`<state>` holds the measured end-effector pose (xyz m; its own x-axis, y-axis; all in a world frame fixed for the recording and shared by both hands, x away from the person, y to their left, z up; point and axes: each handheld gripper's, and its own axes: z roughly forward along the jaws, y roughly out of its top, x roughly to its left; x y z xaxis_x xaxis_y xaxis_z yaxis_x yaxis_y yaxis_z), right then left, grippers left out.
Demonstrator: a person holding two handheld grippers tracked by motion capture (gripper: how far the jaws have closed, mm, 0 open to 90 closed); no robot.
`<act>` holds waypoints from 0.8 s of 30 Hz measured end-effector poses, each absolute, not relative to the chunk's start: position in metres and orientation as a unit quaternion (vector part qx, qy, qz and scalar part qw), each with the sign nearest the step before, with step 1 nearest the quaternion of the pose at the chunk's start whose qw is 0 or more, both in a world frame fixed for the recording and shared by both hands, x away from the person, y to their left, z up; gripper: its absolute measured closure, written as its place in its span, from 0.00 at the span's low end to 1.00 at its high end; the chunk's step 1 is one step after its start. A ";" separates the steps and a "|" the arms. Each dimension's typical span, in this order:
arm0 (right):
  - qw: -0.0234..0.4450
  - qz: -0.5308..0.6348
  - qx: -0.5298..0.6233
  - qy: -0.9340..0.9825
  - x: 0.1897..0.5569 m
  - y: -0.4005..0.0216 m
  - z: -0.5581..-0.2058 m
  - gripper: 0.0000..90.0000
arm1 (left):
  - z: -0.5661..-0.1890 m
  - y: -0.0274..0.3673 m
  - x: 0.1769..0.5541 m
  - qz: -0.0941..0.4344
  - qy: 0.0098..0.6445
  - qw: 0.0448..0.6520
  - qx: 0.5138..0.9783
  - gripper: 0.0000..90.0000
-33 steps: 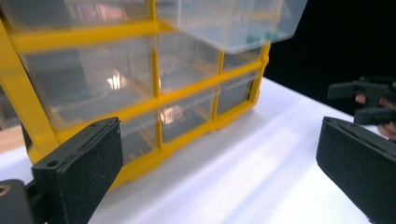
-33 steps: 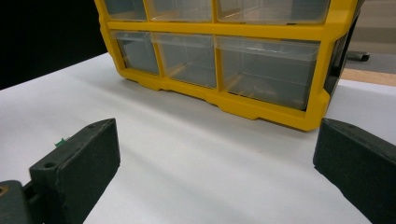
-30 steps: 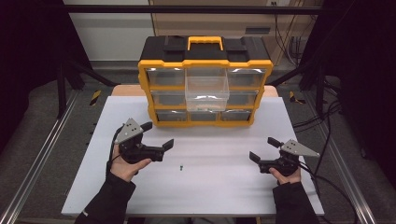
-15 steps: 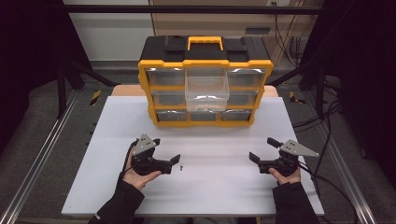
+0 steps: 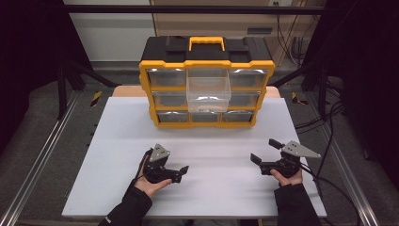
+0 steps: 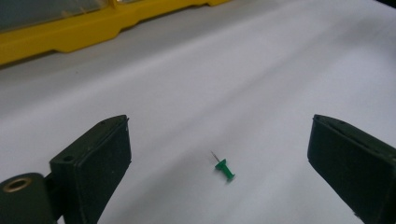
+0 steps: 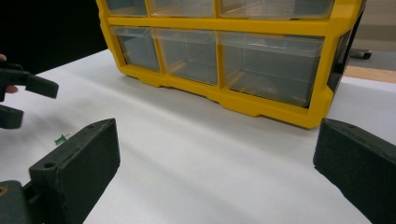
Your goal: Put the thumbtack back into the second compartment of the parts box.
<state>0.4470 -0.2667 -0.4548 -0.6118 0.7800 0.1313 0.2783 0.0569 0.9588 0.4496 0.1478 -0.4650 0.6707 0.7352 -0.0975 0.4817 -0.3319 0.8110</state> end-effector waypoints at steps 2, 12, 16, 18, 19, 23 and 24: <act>0.220 0.570 0.382 0.693 0.447 -0.267 -0.455 0.01 | -0.468 0.145 0.449 0.143 0.382 0.427 0.807 0.09; 0.220 0.570 0.381 0.693 0.447 -0.267 -0.455 0.01 | -0.480 0.135 0.448 0.139 0.407 0.398 0.810 0.31; 0.219 0.571 0.382 0.693 0.447 -0.267 -0.455 0.01 | -0.481 0.135 0.446 0.139 0.417 0.399 0.805 0.42; 0.219 0.571 0.381 0.693 0.447 -0.267 -0.455 0.01 | -0.481 0.135 0.446 0.138 0.421 0.400 0.802 0.48; 0.220 0.570 0.382 0.693 0.447 -0.267 -0.455 0.01 | -0.481 0.135 0.446 0.140 0.422 0.400 0.802 0.51; 0.220 0.570 0.381 0.693 0.447 -0.267 -0.455 0.01 | -0.483 0.133 0.444 0.137 0.423 0.397 0.803 0.60; 0.219 0.571 0.382 0.693 0.447 -0.267 -0.455 0.01 | -0.483 0.132 0.444 0.136 0.422 0.394 0.805 0.62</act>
